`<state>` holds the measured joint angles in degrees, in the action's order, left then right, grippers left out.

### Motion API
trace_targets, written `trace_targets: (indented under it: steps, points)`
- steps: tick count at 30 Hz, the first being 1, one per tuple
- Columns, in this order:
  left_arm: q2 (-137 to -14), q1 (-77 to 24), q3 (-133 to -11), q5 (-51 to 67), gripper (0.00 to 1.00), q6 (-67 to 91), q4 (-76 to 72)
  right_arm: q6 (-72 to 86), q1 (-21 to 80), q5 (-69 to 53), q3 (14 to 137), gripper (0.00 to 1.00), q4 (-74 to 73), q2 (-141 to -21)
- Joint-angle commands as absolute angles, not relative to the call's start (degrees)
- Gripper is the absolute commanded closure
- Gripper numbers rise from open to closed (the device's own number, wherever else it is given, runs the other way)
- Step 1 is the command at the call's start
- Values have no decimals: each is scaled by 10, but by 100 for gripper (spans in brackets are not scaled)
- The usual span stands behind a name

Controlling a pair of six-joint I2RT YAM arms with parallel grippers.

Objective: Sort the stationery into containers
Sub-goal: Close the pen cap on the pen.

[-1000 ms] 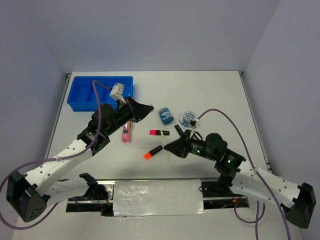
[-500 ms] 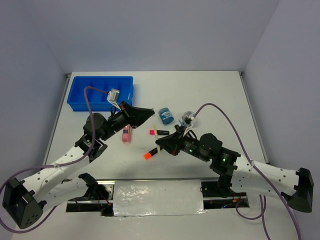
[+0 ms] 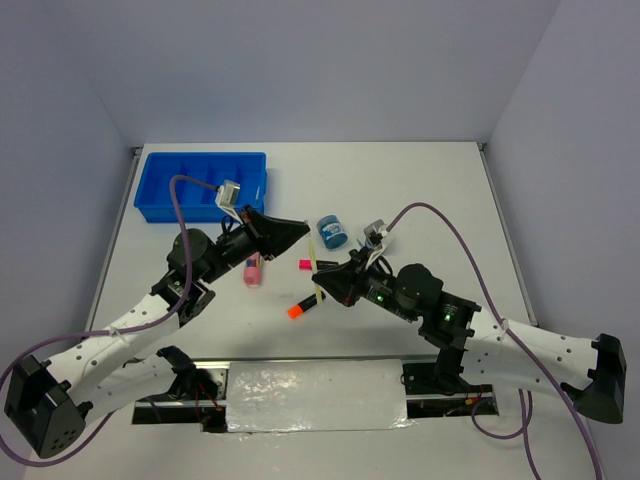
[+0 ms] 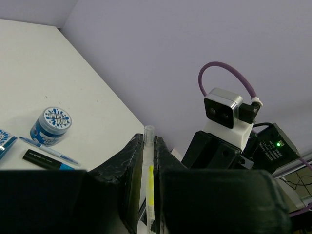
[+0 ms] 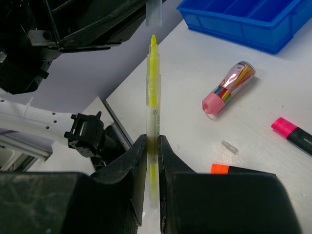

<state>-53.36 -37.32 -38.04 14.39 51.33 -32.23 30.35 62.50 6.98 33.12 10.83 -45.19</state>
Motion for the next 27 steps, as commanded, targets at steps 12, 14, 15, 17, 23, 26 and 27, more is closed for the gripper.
trace_targets:
  steps: [12, 14, 15, 17, 23, 26, 27]
  points:
    - [-529, -375, -374, 168, 100, 519, -377, 290, 630, 94, 368, 100, 110, -460]
    - [-530, -376, -374, 170, 99, 520, -379, 289, 630, 94, 372, 100, 108, -461]
    - [-531, -375, -375, 170, 99, 520, -379, 290, 630, 94, 372, 100, 109, -461]
    - [-532, -375, -374, 171, 100, 520, -380, 291, 630, 95, 373, 100, 109, -461]
    - [-533, -377, -365, 166, 100, 519, -385, 292, 629, 95, 377, 100, 111, -464]
    - [-528, -377, -361, 155, 99, 512, -378, 294, 630, 91, 378, 100, 112, -464]
    - [-528, -376, -361, 155, 100, 508, -377, 294, 630, 89, 378, 100, 113, -464]
